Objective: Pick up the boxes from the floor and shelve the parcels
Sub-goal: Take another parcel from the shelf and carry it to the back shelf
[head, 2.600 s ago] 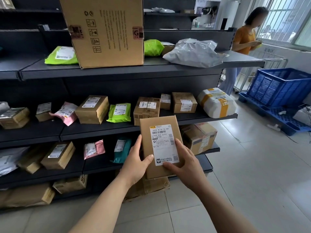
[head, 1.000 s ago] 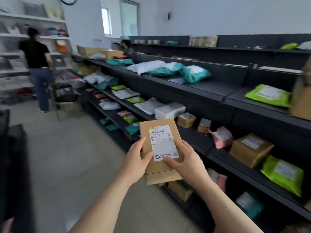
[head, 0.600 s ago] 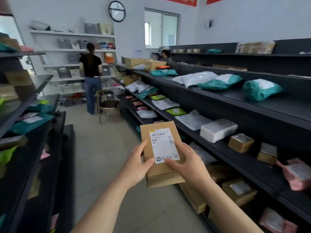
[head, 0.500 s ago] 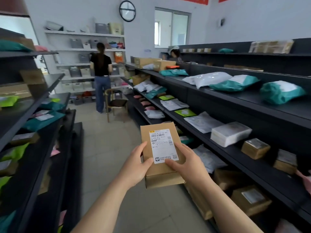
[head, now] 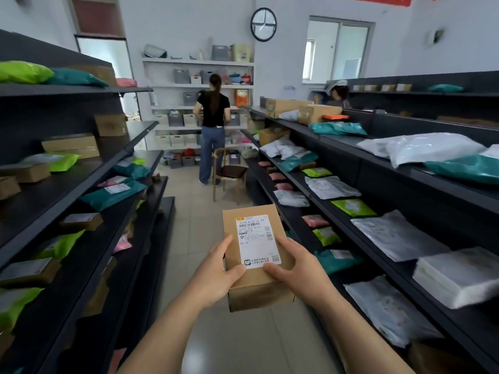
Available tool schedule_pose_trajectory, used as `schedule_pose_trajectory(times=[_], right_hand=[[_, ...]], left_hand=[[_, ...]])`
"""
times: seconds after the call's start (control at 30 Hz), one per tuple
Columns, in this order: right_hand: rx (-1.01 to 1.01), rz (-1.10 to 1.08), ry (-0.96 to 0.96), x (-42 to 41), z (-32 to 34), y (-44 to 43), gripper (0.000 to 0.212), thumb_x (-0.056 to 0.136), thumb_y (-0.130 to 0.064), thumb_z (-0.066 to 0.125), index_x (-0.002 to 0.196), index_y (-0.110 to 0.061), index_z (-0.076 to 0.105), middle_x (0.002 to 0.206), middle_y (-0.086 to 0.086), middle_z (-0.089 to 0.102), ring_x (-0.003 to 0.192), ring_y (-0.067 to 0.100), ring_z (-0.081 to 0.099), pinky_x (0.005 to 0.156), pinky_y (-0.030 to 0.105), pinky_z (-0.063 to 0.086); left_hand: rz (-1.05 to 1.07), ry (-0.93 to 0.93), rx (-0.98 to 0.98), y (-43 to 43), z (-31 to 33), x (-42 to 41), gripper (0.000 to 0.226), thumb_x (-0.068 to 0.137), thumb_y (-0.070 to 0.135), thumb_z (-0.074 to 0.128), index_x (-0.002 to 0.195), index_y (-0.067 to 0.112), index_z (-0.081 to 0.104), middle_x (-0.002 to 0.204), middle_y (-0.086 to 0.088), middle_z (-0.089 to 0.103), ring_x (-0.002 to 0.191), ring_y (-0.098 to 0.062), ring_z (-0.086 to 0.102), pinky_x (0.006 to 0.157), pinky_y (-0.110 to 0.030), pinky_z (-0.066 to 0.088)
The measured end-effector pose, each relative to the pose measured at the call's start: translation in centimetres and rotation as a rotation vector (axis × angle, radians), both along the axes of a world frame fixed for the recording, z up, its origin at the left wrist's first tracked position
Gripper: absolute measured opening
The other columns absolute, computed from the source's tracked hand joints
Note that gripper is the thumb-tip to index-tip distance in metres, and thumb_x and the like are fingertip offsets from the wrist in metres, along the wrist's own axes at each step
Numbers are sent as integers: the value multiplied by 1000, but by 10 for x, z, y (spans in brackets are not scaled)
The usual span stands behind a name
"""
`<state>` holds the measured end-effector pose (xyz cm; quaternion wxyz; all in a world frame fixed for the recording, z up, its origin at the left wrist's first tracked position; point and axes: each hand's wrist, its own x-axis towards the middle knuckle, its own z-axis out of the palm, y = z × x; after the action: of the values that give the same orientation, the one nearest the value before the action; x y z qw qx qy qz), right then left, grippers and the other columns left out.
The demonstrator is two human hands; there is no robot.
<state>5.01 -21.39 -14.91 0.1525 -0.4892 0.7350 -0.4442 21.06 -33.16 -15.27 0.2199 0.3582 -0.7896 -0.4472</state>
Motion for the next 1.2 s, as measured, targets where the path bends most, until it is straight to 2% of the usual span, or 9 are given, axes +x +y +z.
schedule_pose_trajectory(times=[0.17, 0.37, 0.47, 0.6, 0.87, 1.2], right_hand=[[5, 27, -9, -62, 9, -60, 65, 79, -34, 73, 138, -33, 46, 114, -22, 52, 110, 1, 51, 87, 18, 40], [21, 73, 32, -122, 13, -122, 64, 81, -32, 72, 139, -33, 44, 119, -21, 51, 110, 2, 49, 87, 18, 39], [32, 91, 5, -143, 10, -157, 67, 80, -34, 72, 141, -32, 44, 124, -21, 52, 114, 3, 51, 91, 20, 41], [54, 103, 16, -164, 9, -203, 71, 80, -35, 72, 143, -31, 40, 134, -17, 50, 118, 5, 49, 98, 27, 44], [50, 110, 36, -180, 7, -313, 68, 79, -39, 71, 141, -35, 42, 129, -18, 53, 116, 5, 51, 98, 34, 47], [2, 48, 26, -174, 36, -488, 59, 79, -33, 72, 134, -39, 49, 115, -25, 56, 109, -1, 53, 89, 20, 43]], left_hand=[[78, 54, 23, -48, 10, -57, 78, 88, 22, 65, 151, 27, 20, 154, 5, 30, 138, -12, 34, 102, -25, 36], [118, 78, 41, -101, 9, -112, 77, 89, 23, 63, 151, 31, 18, 153, 6, 31, 139, -15, 33, 106, -35, 39], [134, 73, 58, -133, 6, -129, 79, 88, 25, 65, 151, 33, 19, 153, 7, 32, 137, -13, 34, 109, -39, 40], [145, 69, 60, -175, 5, -149, 79, 89, 25, 64, 151, 32, 17, 153, 8, 31, 138, -14, 34, 106, -35, 39], [121, 69, 44, -286, 2, -166, 78, 90, 27, 62, 151, 33, 15, 154, 9, 30, 138, -15, 34, 102, -35, 42], [54, 71, 24, -480, 29, -168, 78, 88, 25, 64, 151, 31, 18, 153, 8, 33, 139, -13, 33, 109, -34, 35]])
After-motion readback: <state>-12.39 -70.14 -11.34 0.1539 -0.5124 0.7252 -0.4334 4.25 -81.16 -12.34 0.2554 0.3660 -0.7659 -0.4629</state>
